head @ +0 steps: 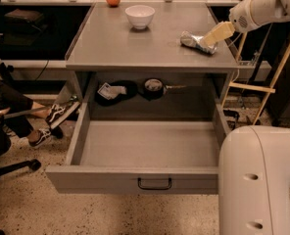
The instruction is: Place redbull can into top drawer
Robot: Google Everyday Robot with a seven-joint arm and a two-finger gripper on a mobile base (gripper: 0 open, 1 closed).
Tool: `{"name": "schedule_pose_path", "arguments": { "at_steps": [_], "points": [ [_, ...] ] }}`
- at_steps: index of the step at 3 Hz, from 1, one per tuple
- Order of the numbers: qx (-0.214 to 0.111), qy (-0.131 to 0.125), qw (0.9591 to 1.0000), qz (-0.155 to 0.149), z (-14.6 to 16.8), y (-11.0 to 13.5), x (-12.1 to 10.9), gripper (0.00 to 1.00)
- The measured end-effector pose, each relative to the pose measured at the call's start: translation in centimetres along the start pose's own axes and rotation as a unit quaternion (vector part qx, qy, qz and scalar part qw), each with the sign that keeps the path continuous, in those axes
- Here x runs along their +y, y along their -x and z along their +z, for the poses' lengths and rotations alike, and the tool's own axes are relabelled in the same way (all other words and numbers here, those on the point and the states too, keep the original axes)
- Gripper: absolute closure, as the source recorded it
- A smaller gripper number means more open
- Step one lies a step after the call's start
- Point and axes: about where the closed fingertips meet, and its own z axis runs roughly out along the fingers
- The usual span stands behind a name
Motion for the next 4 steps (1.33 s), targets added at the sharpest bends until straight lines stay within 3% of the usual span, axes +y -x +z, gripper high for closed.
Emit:
{"name": "schedule_pose_path", "arguments": {
  "at_steps": [1,3,4],
  "points": [
    [-0.002,0.020,0.9996,0.017,1.7,-1.0,0.8,0.00],
    [0.006,0.072,0.9944,0.077,6.7,-1.8,3.7,0.00],
    [0.006,0.072,0.9944,0.077,6.7,-1.8,3.7,0.00]
  ]
}}
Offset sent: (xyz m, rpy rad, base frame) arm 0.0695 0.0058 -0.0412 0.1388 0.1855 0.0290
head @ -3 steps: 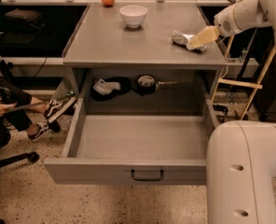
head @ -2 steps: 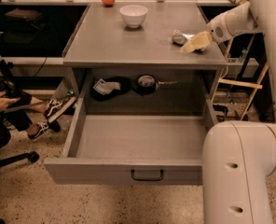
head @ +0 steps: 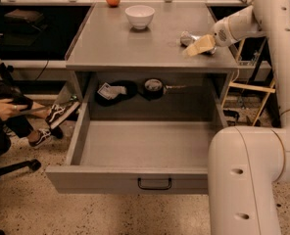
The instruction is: Place redbull can into top drawer
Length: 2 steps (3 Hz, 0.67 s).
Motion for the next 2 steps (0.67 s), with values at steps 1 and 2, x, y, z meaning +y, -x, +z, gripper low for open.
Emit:
{"name": "schedule_pose_path", "arguments": {
  "at_steps": [1,2],
  "points": [
    [0.011,-0.005,0.9997,0.022,1.00,-0.86,-0.42,0.00],
    [0.011,-0.005,0.9997,0.022,1.01,-0.86,-0.42,0.00]
  ]
}}
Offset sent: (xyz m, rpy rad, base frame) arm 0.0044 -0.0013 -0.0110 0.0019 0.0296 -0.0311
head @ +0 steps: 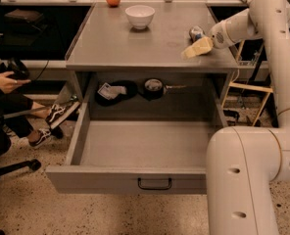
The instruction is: Place redbull can into top drawer
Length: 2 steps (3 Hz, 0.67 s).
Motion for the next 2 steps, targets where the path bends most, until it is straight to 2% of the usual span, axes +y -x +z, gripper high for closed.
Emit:
{"name": "schedule_pose_path", "arguments": {
  "at_steps": [1,2],
  "points": [
    [-0.005,-0.013,0.9998,0.017,0.3,0.7,-0.5,0.00],
    [-0.029,-0.049,0.9954,0.077,0.1,1.9,-2.3,0.00]
  ]
}}
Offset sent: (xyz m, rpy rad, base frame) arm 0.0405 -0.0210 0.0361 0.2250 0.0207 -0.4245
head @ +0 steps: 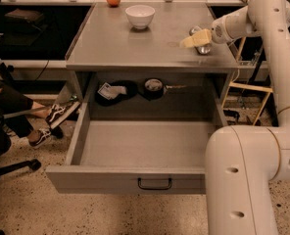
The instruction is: Place redbull can into top drawer
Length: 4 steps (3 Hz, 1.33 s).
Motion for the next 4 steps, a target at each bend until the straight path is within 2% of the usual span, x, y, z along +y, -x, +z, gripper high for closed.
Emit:
{"name": "schedule_pose_path", "arguments": {
  "at_steps": [1,2,3,4],
  "points": [
    [-0.003,0.000,0.9995,0.031,0.5,0.1,0.0,0.00],
    [-0.003,0.000,0.9995,0.031,0.5,0.1,0.0,0.00],
    [0.002,-0.039,0.9980,0.050,2.1,0.4,-1.2,0.00],
    [0.003,-0.041,0.9976,0.057,2.4,0.4,-1.3,0.00]
  ]
}}
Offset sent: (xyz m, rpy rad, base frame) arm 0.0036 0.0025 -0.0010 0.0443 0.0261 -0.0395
